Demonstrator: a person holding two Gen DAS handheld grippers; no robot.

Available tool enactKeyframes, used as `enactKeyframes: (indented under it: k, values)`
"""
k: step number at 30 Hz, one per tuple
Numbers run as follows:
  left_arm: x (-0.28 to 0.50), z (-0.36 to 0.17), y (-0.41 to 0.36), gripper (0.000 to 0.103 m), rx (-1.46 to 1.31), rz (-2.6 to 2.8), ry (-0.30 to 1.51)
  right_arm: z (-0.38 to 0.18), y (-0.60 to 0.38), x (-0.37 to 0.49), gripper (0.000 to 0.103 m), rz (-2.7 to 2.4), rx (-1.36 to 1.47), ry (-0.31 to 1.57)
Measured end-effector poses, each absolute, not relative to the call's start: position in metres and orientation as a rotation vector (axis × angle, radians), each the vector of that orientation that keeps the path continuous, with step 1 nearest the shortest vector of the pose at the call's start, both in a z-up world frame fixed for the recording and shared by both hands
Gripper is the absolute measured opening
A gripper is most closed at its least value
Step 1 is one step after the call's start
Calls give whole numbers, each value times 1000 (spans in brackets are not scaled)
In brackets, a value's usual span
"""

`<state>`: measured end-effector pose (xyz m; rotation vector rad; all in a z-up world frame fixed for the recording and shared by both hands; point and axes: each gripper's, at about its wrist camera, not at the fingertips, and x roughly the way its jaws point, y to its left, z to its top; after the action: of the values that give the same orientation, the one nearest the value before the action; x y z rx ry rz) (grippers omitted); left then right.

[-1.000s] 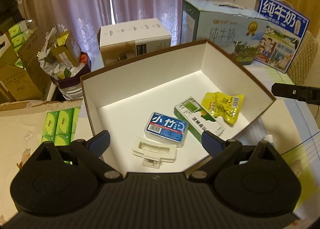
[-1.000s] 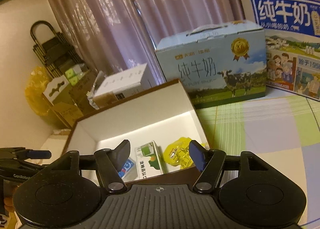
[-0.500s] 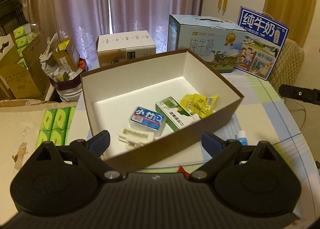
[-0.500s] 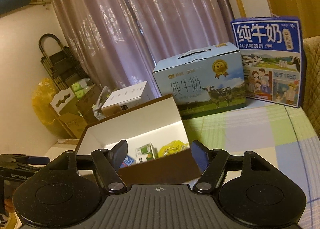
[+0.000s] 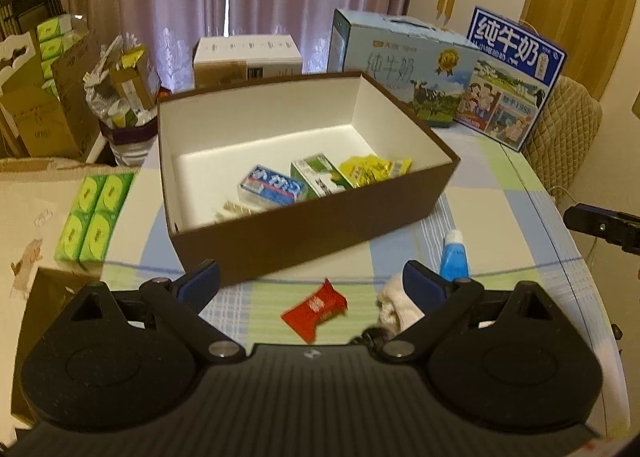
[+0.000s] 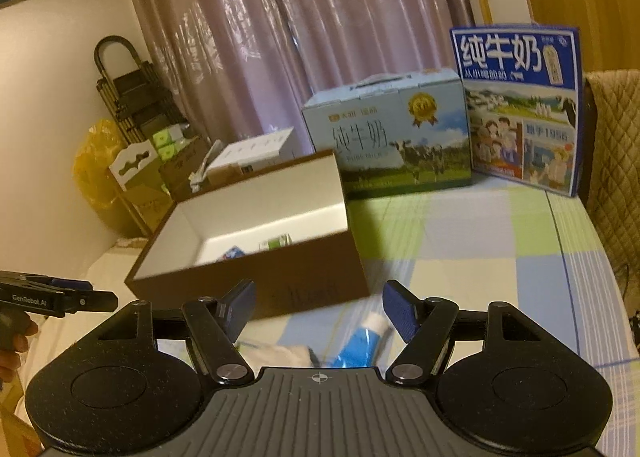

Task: Organize objects
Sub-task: 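Move both tools back toward the white ointment box and cloth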

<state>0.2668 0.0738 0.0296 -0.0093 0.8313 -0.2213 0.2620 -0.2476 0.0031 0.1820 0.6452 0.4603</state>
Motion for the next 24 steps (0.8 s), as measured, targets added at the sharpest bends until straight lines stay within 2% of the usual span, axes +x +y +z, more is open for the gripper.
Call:
enactKeyframes:
  k: [12,24]
  values:
    - [239,-2,80,96,-41,-161,903,-34,-265,263,67,461,164,755]
    - [234,-25,92,96,-69,-94,957,-85,-266,299,51,426,144,890]
